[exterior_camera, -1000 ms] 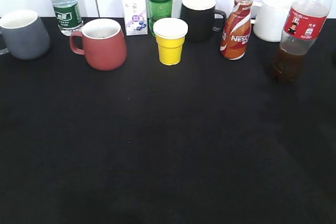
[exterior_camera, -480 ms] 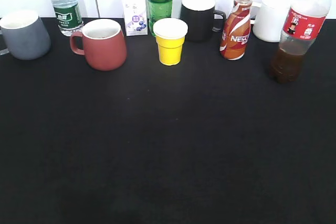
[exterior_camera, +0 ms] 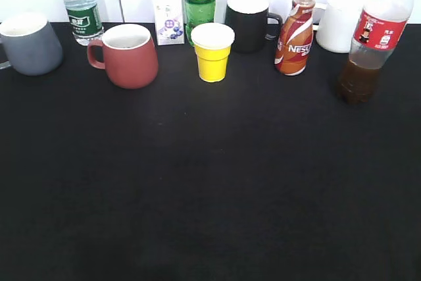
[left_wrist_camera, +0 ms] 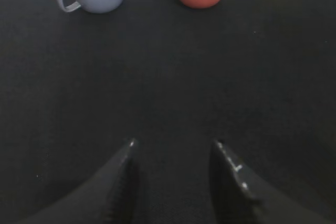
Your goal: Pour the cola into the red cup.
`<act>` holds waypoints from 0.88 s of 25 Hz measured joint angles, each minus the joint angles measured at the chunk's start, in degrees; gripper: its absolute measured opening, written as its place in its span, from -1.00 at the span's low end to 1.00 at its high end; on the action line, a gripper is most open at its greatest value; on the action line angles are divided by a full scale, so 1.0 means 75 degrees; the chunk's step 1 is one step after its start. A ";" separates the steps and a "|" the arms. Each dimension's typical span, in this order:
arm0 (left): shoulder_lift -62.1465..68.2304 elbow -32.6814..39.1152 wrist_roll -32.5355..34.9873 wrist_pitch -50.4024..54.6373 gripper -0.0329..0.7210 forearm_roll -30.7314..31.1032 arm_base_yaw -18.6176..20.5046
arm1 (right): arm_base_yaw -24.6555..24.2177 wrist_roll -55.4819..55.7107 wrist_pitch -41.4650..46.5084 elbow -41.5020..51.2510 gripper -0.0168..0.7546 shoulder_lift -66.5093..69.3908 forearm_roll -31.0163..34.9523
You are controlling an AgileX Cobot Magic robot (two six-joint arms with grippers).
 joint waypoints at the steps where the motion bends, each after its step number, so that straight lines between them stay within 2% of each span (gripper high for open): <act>1: -0.0092 0.0004 0.0000 0.0000 -0.01 0.0000 0.0000 | -0.0207 -0.0006 0.0000 0.0000 0.53 0.0000 0.0006; 5: -0.0611 0.0010 0.0000 -0.0002 -0.02 -0.0007 0.0112 | -0.1236 -0.0006 -0.0008 0.0000 0.53 -0.0005 0.0015; 8: -0.0611 0.0010 0.0000 -0.0002 -0.02 -0.0007 0.0665 | -0.1921 -0.0006 -0.0008 0.0000 0.53 -0.0008 0.0015; 10: -0.0611 0.0010 0.0000 -0.0002 -0.02 -0.0007 0.1269 | -0.2013 -0.0014 -0.0013 0.0000 0.53 -0.0175 0.0015; 12: -0.0611 0.0010 0.0000 -0.0002 -0.05 -0.0025 0.1559 | -0.2058 -0.0014 -0.0011 0.0000 0.53 -0.0415 0.0027; 16: -0.0611 0.0012 0.0000 -0.0002 -0.18 -0.0024 0.1559 | -0.2140 -0.0014 -0.0011 0.0000 0.53 -0.0430 0.0101; 22: -0.0611 0.0012 0.0000 -0.0002 -0.28 -0.0024 0.1559 | -0.2140 -0.0014 -0.0011 0.0000 0.53 -0.0430 0.0101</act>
